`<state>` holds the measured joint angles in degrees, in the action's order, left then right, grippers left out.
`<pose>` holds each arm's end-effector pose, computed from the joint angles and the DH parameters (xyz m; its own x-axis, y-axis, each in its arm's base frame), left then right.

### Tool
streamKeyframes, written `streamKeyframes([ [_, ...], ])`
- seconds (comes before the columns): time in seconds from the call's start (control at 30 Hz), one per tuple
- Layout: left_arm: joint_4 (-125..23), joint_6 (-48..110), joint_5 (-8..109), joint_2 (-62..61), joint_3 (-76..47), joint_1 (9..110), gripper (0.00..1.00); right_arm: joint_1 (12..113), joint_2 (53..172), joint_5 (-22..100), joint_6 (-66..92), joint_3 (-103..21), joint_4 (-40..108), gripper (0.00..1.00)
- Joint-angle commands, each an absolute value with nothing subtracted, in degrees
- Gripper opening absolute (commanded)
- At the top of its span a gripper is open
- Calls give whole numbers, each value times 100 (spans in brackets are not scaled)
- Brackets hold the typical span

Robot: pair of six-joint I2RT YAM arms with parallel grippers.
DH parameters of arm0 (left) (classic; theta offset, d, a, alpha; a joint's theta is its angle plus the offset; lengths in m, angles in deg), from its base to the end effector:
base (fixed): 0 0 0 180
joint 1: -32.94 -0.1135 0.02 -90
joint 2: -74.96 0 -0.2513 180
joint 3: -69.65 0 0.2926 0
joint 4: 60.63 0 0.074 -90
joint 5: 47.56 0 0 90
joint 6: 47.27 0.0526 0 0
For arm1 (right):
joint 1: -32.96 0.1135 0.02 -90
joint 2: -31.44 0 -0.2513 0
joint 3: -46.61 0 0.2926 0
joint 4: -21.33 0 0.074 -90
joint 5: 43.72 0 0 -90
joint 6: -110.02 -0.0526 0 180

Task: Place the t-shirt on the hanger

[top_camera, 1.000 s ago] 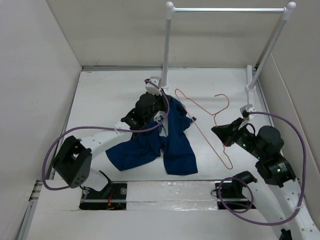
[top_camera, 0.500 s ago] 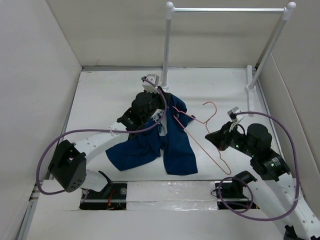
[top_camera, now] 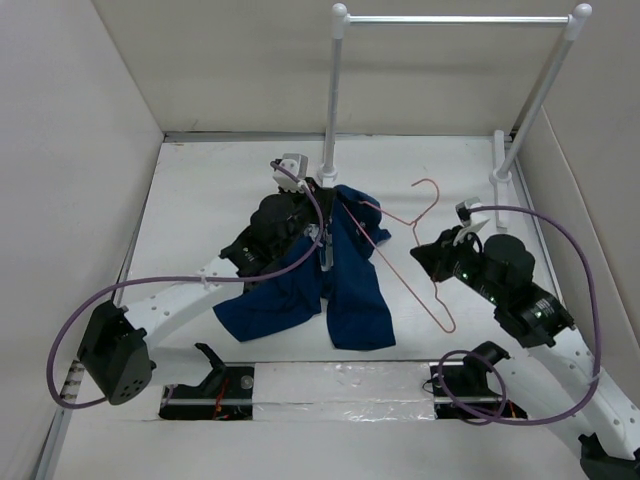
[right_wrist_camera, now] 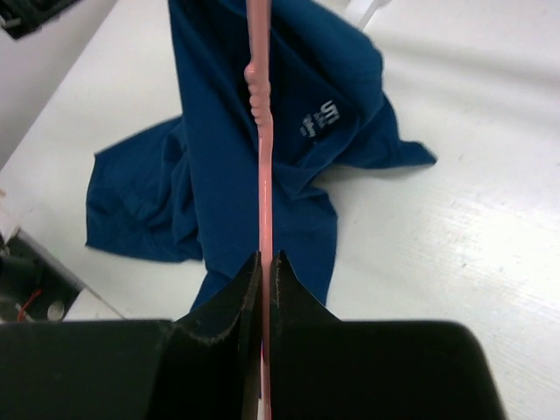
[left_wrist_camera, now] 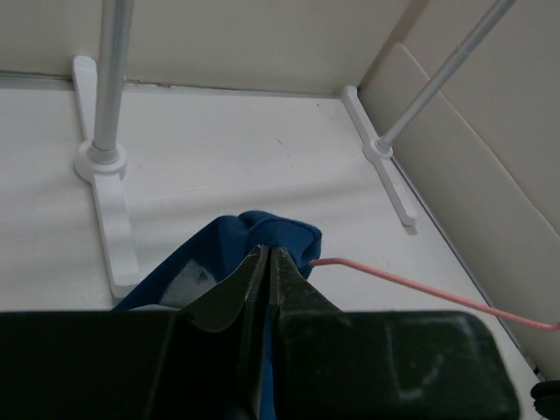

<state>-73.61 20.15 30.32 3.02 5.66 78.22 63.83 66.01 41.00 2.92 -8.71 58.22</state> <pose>0.2589 -0.2458 0.3229 -0.1533 -0.3787 -0.9127 0.5293 0.7485 -0.3995 0.1761 0.1109 0.3246 -0.4006 0.1017 -0.9106 -0.4907 0.8155 0.3069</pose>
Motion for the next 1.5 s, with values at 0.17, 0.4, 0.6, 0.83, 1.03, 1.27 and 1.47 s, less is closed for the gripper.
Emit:
streamKeyframes([
  [0.17, -7612, 1910, 3160, 799, 517, 7812, 0, 6582, 6615, 5208, 323, -1436, 5277, 0],
  [0.4, -7718, 1988, 3541, 1010, 377, 8688, 0, 6951, 7696, 5769, 262, -1443, 4213, 0],
  [0.6, -7604, 2041, 3154, 1352, 298, 9463, 0, 7460, 8109, 6430, 454, -1716, 3475, 0],
  [0.83, -7454, 2094, 3144, 1581, 236, 9649, 0, 8383, 7926, 6026, 551, -1463, 2247, 0],
  [1.03, -7323, 2418, 3155, 1432, -106, 10263, 0, 8578, 8037, 6305, 780, -804, 447, 0],
  [1.27, -7103, 2674, 2591, 1598, -300, 10958, 0, 8586, 8963, 6147, 859, -592, -550, 0],
  [1.47, -6778, 2227, 2223, 1818, 122, 10958, 0, 8666, 8524, 6737, 1018, -346, -753, 0],
])
